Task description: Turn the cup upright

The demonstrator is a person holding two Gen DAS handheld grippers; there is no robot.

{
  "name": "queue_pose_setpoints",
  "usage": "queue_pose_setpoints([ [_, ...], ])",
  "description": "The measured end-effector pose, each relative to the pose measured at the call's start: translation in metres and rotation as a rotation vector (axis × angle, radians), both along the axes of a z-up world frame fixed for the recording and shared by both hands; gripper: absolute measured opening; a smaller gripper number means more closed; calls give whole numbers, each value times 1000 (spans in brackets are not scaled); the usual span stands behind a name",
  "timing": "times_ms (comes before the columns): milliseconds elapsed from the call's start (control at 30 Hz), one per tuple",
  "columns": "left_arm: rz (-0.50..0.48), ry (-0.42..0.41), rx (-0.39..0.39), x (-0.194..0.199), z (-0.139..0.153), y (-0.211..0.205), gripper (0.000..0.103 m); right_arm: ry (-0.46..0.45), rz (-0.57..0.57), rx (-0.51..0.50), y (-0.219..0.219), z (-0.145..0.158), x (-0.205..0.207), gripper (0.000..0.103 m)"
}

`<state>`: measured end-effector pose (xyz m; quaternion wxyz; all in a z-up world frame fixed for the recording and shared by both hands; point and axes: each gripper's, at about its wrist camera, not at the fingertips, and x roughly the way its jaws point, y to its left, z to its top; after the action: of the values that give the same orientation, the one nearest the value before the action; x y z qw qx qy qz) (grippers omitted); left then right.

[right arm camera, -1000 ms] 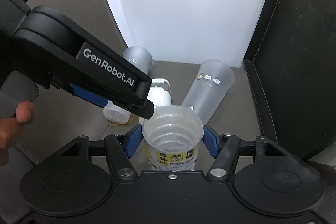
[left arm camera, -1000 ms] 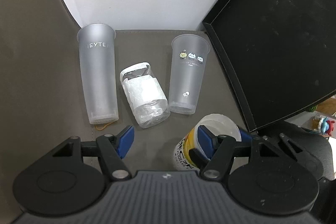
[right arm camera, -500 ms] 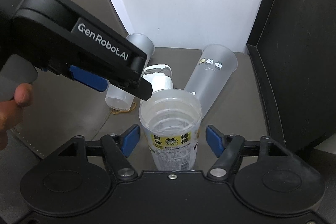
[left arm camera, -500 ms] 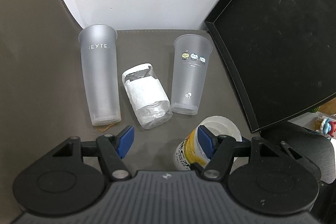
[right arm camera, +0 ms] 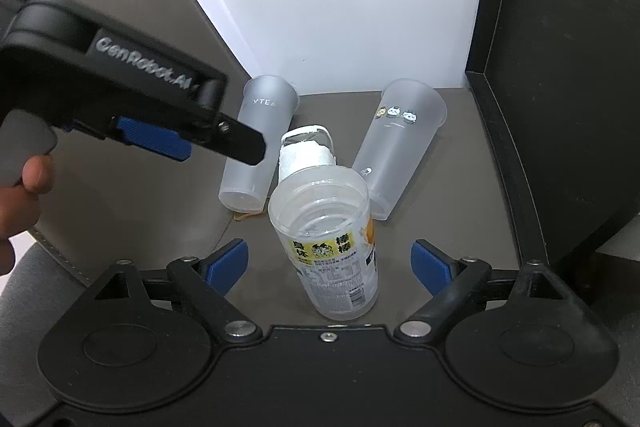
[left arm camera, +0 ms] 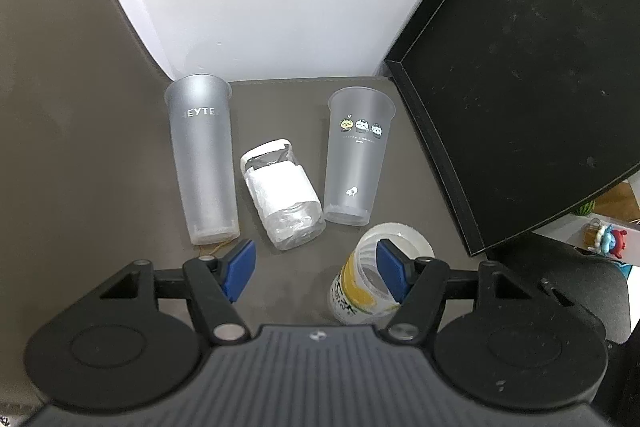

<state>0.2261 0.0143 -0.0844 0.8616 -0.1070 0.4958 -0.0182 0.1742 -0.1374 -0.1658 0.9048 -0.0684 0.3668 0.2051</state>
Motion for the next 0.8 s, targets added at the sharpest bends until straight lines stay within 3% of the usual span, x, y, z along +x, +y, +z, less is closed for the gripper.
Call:
queue_pose_setpoints([
  [133,14,-4,5,-11,6,0,66,2,-5,5,-5,4,-6,95],
  [400,64,-30,10,-41,18,5,78,-2,-12,23,-12,16,-20,102],
  [800,113,-68,20,-93,34,5,90,-6,-34,81,-34,36,-46,103],
])
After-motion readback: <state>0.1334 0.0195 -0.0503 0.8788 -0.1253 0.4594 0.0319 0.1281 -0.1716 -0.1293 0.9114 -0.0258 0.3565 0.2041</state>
